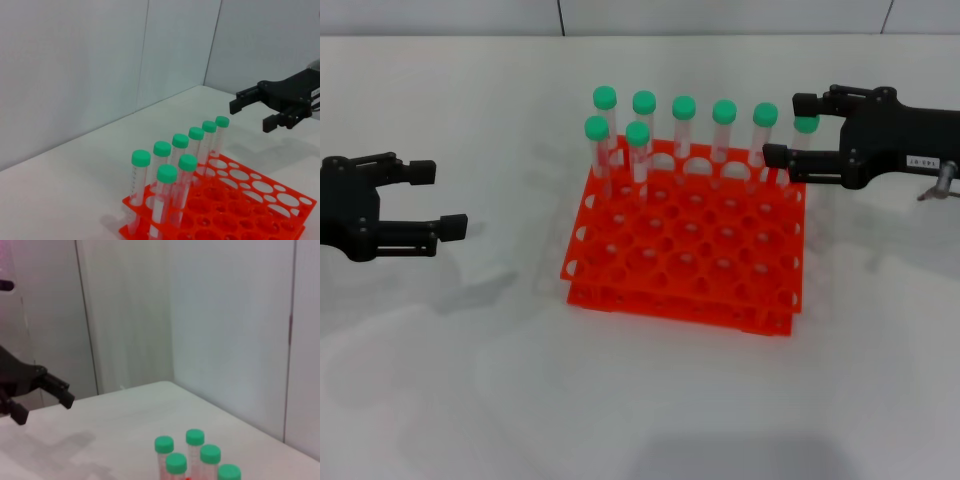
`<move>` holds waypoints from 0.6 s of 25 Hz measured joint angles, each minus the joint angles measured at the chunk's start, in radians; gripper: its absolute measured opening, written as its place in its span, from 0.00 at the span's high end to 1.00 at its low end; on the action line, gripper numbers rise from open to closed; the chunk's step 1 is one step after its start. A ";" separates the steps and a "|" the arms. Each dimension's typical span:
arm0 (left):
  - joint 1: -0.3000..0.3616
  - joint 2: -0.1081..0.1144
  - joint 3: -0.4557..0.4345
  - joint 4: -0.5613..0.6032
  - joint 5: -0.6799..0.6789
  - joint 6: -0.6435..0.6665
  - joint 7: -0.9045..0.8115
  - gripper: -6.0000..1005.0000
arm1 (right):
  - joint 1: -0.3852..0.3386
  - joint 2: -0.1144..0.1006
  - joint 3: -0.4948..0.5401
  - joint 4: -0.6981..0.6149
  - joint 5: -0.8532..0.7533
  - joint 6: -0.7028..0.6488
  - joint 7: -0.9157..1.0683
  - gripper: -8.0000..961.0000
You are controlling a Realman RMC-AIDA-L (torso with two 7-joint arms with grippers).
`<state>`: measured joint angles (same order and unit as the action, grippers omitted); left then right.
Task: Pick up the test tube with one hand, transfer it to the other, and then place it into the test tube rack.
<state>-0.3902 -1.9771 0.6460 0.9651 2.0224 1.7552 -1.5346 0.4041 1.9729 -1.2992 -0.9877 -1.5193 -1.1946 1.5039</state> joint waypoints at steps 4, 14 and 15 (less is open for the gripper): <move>0.002 -0.004 0.000 0.000 0.000 -0.006 0.000 0.13 | -0.018 0.001 0.007 -0.024 -0.017 -0.004 0.000 0.20; 0.006 -0.005 0.000 0.000 -0.013 -0.004 0.003 0.13 | -0.049 0.008 0.049 -0.061 -0.033 -0.069 0.000 0.20; 0.006 -0.005 0.000 0.000 -0.013 -0.004 0.003 0.13 | -0.049 0.009 0.049 -0.061 -0.036 -0.075 0.000 0.20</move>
<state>-0.3840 -1.9819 0.6458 0.9648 2.0097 1.7517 -1.5314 0.3547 1.9814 -1.2502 -1.0490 -1.5556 -1.2691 1.5041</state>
